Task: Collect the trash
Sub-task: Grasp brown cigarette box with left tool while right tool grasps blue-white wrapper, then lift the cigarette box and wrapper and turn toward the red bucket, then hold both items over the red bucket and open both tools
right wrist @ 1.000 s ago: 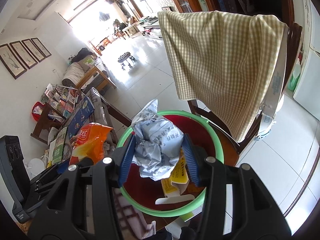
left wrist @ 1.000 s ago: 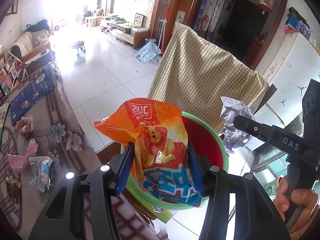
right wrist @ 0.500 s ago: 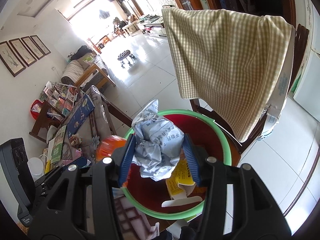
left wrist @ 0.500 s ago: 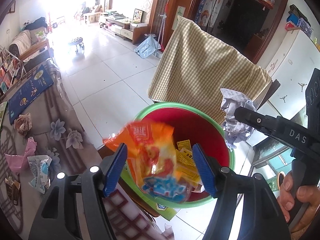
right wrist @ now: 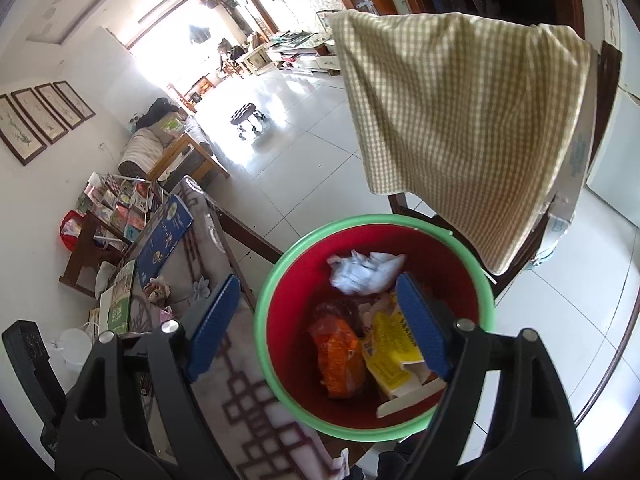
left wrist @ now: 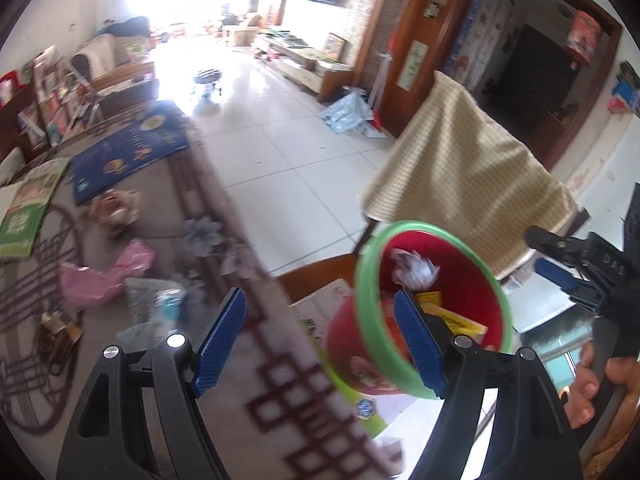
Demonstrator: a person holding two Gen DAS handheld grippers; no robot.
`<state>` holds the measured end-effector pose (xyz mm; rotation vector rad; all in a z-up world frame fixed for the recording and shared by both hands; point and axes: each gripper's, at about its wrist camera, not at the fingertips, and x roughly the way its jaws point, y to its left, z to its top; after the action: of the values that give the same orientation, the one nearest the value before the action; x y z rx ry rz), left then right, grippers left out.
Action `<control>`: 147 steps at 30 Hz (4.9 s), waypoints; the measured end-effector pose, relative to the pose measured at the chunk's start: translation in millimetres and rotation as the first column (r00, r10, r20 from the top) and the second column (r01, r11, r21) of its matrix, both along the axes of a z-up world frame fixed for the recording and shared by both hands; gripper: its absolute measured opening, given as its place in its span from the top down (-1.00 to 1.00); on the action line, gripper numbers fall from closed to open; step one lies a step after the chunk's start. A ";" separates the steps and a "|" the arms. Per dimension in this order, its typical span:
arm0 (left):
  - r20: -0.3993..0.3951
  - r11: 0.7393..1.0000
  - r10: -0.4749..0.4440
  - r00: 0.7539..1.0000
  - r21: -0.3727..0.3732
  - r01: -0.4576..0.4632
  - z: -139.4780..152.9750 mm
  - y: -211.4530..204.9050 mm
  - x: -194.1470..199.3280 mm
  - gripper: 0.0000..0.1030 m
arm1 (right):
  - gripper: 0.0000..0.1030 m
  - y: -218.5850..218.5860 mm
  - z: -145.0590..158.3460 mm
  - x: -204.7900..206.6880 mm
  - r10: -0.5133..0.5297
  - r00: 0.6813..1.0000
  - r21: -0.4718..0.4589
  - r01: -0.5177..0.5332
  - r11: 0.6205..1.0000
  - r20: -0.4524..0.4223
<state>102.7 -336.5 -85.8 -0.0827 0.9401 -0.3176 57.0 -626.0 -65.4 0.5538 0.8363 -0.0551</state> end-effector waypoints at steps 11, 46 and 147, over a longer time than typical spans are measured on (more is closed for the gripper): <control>-0.057 0.918 0.354 0.934 0.210 -0.335 -60.2 189.5 -0.8 -0.43 | -0.65 79.7 3.2 19.1 0.105 0.994 -0.017 -0.106 0.994 -0.012; -0.126 0.951 0.291 0.948 0.143 -0.273 -81.6 358.7 -43.9 0.36 | -0.67 341.7 -126.1 104.2 0.226 0.915 -0.122 -0.280 0.952 -0.334; -0.010 0.972 -0.233 0.973 -0.018 0.232 -9.4 -104.8 8.2 -0.34 | -0.18 -2.8 -6.3 -7.0 0.062 0.997 -0.168 -0.067 0.984 -0.038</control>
<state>110.9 -441.3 -95.2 0.0110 0.9603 -0.5422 50.0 -628.8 -71.6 0.3666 0.8719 -0.0752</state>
